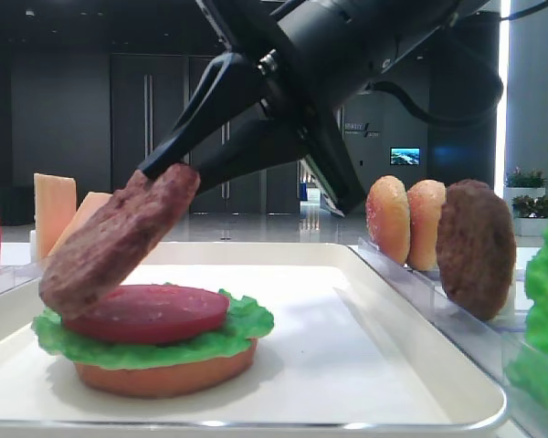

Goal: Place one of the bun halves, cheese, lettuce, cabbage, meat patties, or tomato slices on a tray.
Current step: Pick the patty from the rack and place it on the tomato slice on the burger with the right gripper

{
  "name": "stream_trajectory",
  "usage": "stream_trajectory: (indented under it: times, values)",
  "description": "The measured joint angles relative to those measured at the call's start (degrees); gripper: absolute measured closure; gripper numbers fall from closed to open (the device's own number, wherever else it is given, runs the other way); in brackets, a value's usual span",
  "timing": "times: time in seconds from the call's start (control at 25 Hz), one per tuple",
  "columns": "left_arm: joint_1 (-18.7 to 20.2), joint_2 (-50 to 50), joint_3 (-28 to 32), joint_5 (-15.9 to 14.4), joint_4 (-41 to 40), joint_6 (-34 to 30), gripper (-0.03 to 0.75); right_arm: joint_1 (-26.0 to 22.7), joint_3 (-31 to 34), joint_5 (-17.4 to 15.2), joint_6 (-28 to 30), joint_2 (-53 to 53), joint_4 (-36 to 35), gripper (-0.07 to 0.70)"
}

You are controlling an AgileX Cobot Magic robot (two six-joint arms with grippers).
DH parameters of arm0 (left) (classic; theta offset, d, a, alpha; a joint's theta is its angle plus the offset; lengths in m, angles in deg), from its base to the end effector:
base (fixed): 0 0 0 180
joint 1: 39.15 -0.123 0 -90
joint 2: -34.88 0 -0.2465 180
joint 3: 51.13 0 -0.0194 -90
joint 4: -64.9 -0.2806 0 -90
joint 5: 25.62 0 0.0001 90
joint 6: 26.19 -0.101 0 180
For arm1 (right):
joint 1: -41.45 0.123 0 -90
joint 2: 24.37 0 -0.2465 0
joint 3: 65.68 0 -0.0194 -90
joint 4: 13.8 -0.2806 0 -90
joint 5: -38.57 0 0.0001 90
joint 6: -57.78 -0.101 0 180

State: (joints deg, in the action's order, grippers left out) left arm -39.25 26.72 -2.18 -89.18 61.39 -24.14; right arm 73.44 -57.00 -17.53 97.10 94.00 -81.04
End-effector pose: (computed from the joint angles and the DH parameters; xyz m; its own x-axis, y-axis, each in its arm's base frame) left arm 0.0678 0.0057 0.2752 -0.5090 -0.0094 -0.8607 -0.0532 0.9984 0.0206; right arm 0.2797 0.2659 0.1265 -0.8995 -0.3817 -0.2127 -0.3925 0.4919 0.7771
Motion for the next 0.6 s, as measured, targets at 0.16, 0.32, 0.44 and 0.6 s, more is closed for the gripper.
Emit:
stream_trajectory:
  times: [0.16,0.32,0.44,0.6]
  values:
    - [0.0,0.0,0.0,0.0,0.0,0.0,0.716,0.0,0.0,0.37,0.13,0.0,0.0,0.525]
    - [0.0,0.0,0.0,0.0,0.0,0.0,0.716,0.0,0.0,0.79,0.87,0.0,0.05,0.525]
    - [0.0,0.0,0.0,0.0,0.0,0.0,0.716,0.0,0.0,0.91,0.98,0.0,0.05,0.525]
    - [0.0,0.0,0.0,0.0,0.0,0.0,0.716,0.0,0.0,1.02,1.04,0.0,0.05,0.525]
